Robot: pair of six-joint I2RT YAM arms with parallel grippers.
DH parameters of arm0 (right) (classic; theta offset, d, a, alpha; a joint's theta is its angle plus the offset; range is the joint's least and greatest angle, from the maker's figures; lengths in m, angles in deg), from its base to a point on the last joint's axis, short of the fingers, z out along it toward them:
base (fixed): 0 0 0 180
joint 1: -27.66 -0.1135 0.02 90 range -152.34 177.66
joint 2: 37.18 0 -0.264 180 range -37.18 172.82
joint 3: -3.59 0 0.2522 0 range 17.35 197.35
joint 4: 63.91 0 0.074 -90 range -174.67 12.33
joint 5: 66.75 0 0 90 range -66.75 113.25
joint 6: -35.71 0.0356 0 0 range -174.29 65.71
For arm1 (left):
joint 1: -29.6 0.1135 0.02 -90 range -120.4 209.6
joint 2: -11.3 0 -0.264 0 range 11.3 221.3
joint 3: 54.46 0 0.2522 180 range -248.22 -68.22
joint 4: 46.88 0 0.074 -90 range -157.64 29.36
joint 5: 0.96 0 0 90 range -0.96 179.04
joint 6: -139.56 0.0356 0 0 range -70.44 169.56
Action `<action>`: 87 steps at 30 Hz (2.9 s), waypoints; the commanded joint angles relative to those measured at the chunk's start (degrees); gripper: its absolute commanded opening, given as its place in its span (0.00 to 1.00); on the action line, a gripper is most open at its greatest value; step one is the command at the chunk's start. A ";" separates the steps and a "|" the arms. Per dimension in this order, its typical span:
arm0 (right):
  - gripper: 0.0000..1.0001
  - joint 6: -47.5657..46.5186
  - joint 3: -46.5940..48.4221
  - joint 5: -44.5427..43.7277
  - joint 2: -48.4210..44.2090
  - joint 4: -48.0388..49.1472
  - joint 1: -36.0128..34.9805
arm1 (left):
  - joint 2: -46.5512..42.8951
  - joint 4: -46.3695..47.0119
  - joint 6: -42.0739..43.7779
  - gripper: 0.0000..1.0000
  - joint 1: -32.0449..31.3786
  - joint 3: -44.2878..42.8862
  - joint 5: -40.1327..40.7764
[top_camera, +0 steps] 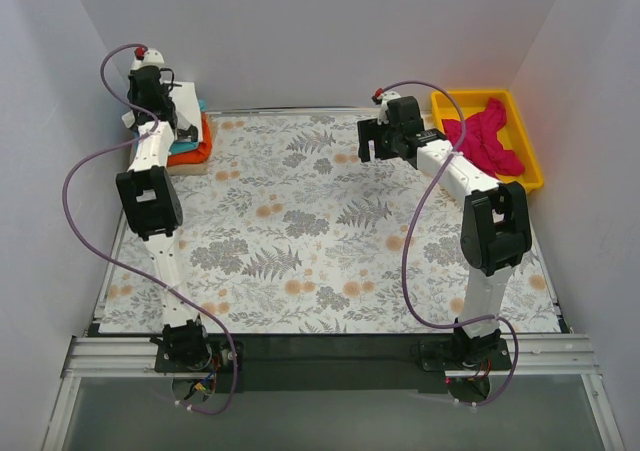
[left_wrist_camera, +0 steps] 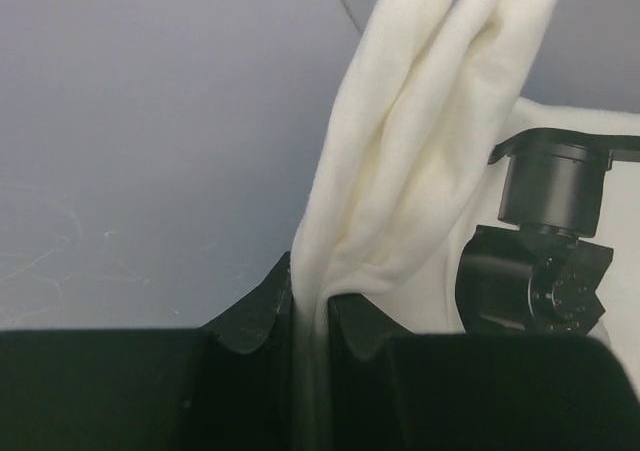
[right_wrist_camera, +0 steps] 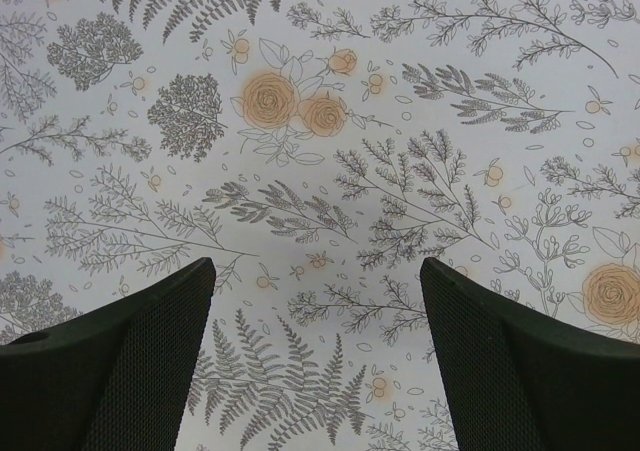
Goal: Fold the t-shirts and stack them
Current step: Neatly place the folded tshirt to the corner
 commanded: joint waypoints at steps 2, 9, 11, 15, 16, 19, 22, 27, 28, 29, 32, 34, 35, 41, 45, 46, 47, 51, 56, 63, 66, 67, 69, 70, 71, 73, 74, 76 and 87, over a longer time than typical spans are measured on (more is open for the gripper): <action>0.75 -0.22 0.90 1.02 0.68 0.99 0.01 | 2.26 1.41 -1.68 0.00 1.64 -1.16 -1.76; 0.77 -0.66 1.08 1.46 1.21 0.90 -0.34 | 5.42 1.23 -1.86 0.02 2.17 -1.86 -5.71; 0.77 -0.84 0.90 1.29 1.03 0.81 -0.52 | 6.48 0.36 -2.55 0.08 2.35 -3.88 -5.71; 0.77 -1.19 0.55 0.85 0.42 0.72 -0.60 | 4.64 -1.05 -5.18 0.24 2.96 -3.80 -9.39; 0.77 -1.19 0.47 0.76 0.24 0.72 -0.61 | 4.03 -1.84 -5.98 0.29 3.05 -4.15 -10.19; 0.77 -1.36 0.20 0.67 -0.46 0.72 -0.61 | 0.95 -6.93 -8.97 0.43 3.58 -5.29 -15.02; 0.78 -1.45 -0.32 0.67 -1.16 0.72 -0.52 | -2.82 -10.62 -11.94 0.48 3.58 -5.38 -19.84; 0.78 -1.45 -0.59 0.76 -1.61 0.63 -0.61 | -7.22 -14.85 -18.02 0.61 3.49 -4.85 -24.52; 0.78 -1.37 -0.50 0.76 -1.43 0.72 -0.61 | -7.40 -15.90 -18.98 0.61 3.40 -4.85 -24.96; 0.78 -1.45 -0.50 0.85 -1.43 0.63 -0.52 | -7.75 -16.34 -20.73 0.64 3.32 -4.59 -27.22; 0.78 -1.45 -0.42 1.02 -1.26 0.72 -0.52 | -7.76 -16.87 -22.33 0.64 2.53 -3.80 -28.91; 0.78 -1.45 -0.41 1.02 -0.91 0.72 -0.52 | -6.62 -17.49 -22.07 0.64 1.30 -4.23 -28.13; 0.78 -1.37 -0.41 1.11 -0.82 0.72 -0.52 | -6.27 -17.58 -22.07 0.64 1.03 -4.15 -27.95; 0.78 -1.19 0.29 1.20 0.15 0.72 -0.61 | -3.37 -17.84 -21.45 0.64 -0.90 -4.50 -25.23; 0.78 -0.93 0.55 1.55 0.68 0.55 -0.60 | -2.40 -17.75 -21.72 0.64 -1.96 -3.71 -24.79; 0.78 -0.93 0.55 1.55 0.85 0.63 -0.61 | -2.13 -17.84 -21.37 0.64 -2.39 -3.62 -24.17; 0.78 -0.93 0.47 1.47 0.86 0.63 -0.61 | -1.70 -17.75 -21.10 0.64 -2.75 -3.62 -23.21; 0.78 -0.93 0.38 1.46 0.86 0.63 -0.61 | 1.03 -17.49 -20.31 0.63 -3.01 -4.94 -18.99; 0.78 -0.93 0.03 1.29 0.86 0.63 -0.60 | 3.05 -16.35 -17.41 0.55 -3.63 -4.42 -15.30; 0.78 -0.93 0.20 1.38 0.94 0.63 -0.52 | 1.04 -15.38 -17.14 0.22 -3.54 -2.13 -16.77; 0.77 -0.84 -0.06 1.38 0.77 0.63 -0.52 | -2.30 -14.94 -17.32 0.07 -3.80 0.42 -20.29; 0.78 -0.84 0.02 1.46 0.77 0.63 -0.60 | -3.00 -14.94 -17.15 0.01 -4.06 0.86 -22.04; 0.77 -0.84 0.02 1.46 0.85 0.55 -0.52 | -5.10 -14.94 -17.23 0.00 -4.33 2.43 -23.11; 0.78 -0.84 0.11 1.46 0.94 0.55 -0.60 | -5.82 -14.94 -17.41 0.00 -4.59 3.05 -24.16; 0.77 -0.84 0.20 1.55 0.86 0.63 -0.61 | -6.61 -14.94 -17.50 0.00 -4.68 3.84 -24.78; 0.78 -0.75 0.03 1.64 0.86 0.55 -0.60 | -8.89 -14.85 -17.59 0.00 -5.12 6.30 -25.40; 0.78 -0.75 -0.06 1.64 0.77 0.55 -0.61 | -9.60 -14.77 -17.67 0.00 -5.12 7.09 -25.83; 0.78 -0.84 -0.24 1.64 0.59 0.55 -0.61 | -11.87 -14.16 -17.85 0.00 -5.21 9.90 -26.54; 0.78 -0.57 0.29 1.99 1.29 0.55 -0.61 | -11.20 -15.98 -17.76 0.19 -5.21 12.91 -25.05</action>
